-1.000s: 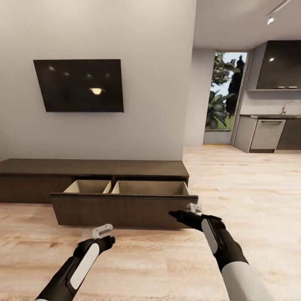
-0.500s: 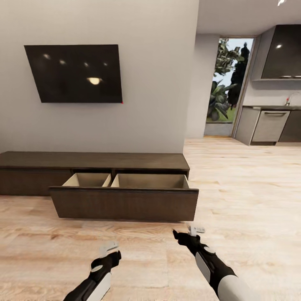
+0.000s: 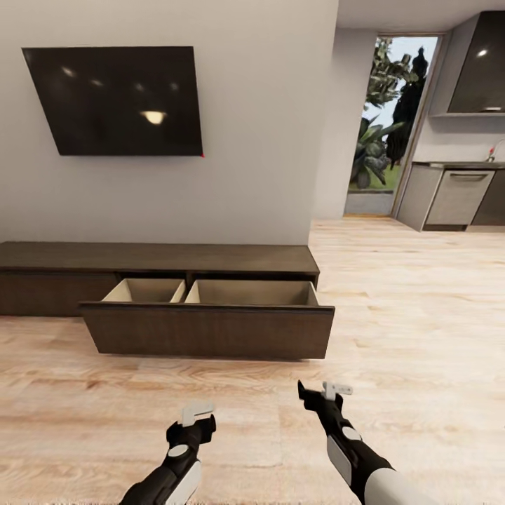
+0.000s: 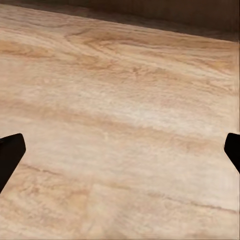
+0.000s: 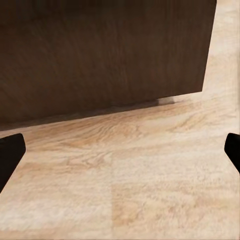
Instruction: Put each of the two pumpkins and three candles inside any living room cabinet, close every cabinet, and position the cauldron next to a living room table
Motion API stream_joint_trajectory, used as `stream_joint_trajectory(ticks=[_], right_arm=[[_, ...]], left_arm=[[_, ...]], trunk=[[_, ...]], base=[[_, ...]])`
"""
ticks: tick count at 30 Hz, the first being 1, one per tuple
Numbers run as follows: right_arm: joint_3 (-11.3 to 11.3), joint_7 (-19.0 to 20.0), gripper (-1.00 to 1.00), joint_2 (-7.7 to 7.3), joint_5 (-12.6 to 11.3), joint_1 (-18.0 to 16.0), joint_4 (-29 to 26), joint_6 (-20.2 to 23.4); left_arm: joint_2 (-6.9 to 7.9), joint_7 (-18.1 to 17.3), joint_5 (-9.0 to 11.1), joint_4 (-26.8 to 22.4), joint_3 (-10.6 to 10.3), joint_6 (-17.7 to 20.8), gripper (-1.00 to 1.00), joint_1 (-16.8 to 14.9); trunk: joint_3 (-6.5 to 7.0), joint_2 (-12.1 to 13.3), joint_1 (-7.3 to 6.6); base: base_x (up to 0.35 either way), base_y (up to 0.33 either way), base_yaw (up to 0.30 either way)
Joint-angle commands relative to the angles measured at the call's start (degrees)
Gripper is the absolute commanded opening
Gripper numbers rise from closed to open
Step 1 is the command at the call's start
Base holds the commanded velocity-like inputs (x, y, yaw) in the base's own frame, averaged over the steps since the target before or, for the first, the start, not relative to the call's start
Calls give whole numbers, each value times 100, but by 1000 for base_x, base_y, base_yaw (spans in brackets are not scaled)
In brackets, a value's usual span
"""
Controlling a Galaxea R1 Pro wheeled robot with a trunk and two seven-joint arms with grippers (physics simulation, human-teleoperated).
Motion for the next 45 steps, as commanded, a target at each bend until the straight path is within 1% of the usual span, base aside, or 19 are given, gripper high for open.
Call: stream_joint_trajectory(ticks=[1,3,5,10,11,13,16,18,19,21,24,28,30,35,39,45], right_arm=[[-23,33,100,1,-43,-4,15,-68],[-21,32,100,-1,-41,-4,94,-131],[-19,32,100,-2,-41,-4,158,-207],[-17,31,100,25,-40,-4,198,-380],[0,31,100,48,-39,-4,200,-388],[106,31,100,88,-40,-6,206,-387],[425,31,100,122,-42,-11,211,-372],[757,29,100,157,-47,-12,205,-360],[866,30,100,171,-44,-13,188,-357],[1031,35,100,184,-41,-19,199,-355],[1206,41,100,189,-47,-21,202,-347],[1251,69,100,190,-49,-27,192,-345],[1258,81,100,190,-49,-29,180,-333],[1255,86,100,190,-70,-30,158,-310],[1237,89,100,185,-114,-45,114,-310],[1221,77,100,190,-148,-89,88,-308]], left_arm=[[4,-63,20,-4,-28,19,100,-22],[2,-310,16,3,-28,17,100,-47],[9,-466,15,-20,-26,13,100,-84],[-2,-570,0,-28,-27,15,100,-191],[-1,-576,0,-23,-28,16,100,-206],[16,-581,7,-5,-28,18,100,-261],[49,-584,12,-5,-11,12,100,-301],[51,-585,10,-21,-4,13,100,-319],[54,-585,8,-41,-3,17,100,-356],[60,-600,19,-10,-8,47,100,-485],[55,-642,16,3,-25,59,100,-546],[70,-656,2,-1,-28,57,100,-563],[78,-656,-41,-23,-28,58,100,-568],[70,-655,-356,-51,-21,72,100,-571],[68,-660,-446,-78,-20,91,100,-571],[75,-653,-454,-118,-16,97,100,-571]], trunk=[[-28,-4,1],[-73,-7,6],[-117,-10,11],[-228,-16,24],[-250,-18,27],[-294,-20,32],[-361,-24,40],[-405,-27,45],[-427,-28,47],[-471,-31,53],[-538,-35,60],[-626,-40,71],[-671,-43,76],[-782,-50,89],[-782,-50,89],[-782,-50,89]], base=[[0,0,0],[0,0,0],[0,0,0],[0,0,0],[0,0,0],[0,0,0],[0,0,0],[0,0,0],[0,0,0],[0,0,0],[0,0,0],[0,0,0],[0,0,0],[0,0,0],[0,0,0],[0,0,0]])
